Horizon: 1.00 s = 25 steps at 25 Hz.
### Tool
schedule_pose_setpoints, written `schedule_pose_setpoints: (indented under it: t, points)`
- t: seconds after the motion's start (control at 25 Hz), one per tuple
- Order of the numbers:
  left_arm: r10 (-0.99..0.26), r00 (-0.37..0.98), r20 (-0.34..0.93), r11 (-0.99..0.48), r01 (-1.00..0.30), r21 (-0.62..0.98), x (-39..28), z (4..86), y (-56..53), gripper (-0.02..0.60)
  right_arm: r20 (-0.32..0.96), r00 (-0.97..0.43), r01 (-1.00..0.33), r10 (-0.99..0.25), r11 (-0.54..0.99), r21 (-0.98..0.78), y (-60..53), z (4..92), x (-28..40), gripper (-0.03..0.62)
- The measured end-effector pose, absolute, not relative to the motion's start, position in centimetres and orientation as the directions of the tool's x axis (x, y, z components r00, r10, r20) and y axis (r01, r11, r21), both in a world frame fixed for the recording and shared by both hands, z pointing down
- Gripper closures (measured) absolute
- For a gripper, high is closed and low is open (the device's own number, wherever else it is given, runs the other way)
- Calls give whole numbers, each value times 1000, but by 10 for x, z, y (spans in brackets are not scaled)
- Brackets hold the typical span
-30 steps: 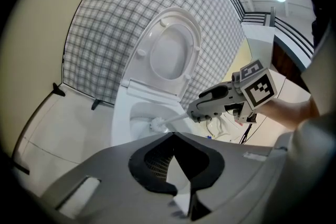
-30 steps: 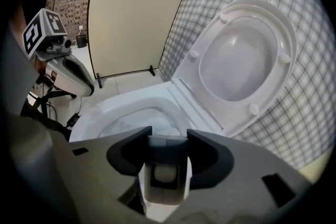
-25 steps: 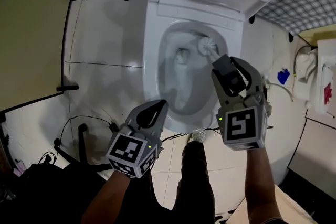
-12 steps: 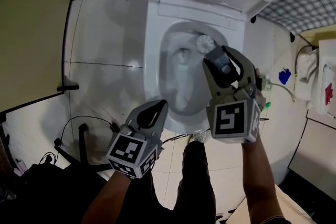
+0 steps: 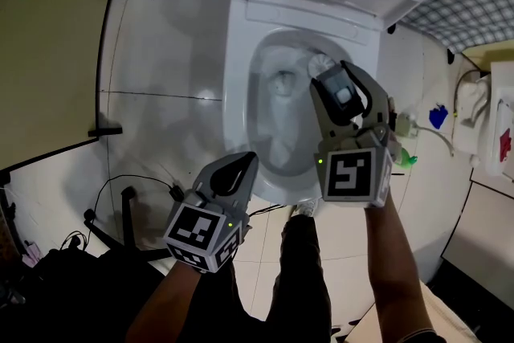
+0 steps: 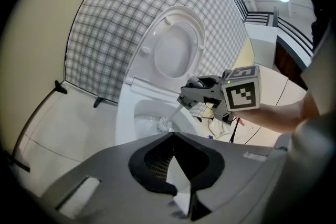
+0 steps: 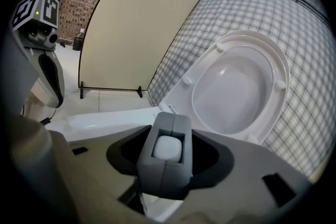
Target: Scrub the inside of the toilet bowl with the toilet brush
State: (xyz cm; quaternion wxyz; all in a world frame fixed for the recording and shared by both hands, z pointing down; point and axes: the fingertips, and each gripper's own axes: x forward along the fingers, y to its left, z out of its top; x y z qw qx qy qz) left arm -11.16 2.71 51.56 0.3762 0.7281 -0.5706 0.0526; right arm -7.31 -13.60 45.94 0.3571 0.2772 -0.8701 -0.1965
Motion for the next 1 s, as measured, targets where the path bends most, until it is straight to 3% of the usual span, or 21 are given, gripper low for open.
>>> schedule_pose_setpoints:
  t: [0.16,0.44,0.84,1.0]
  points:
    - [-791,347,504,-69,-869,490,-110,516,28,572,527,-619,-284,-582,792,541,-141,463,-89,372]
    - [-797,340,499,-62,-868,493,-111,514,28,572,643,-604,-10,-472,811,586,-124,490,-130,372]
    - [-816,326,477,-57,-867,496,-121,506,22,572,704,-578,-42,-413,877,479,-140,482,-113,370]
    - [-816,331,474,-59,-863,502,-118,507,23,572,753,-546,9,-367,897,443,-137,482,-104,370]
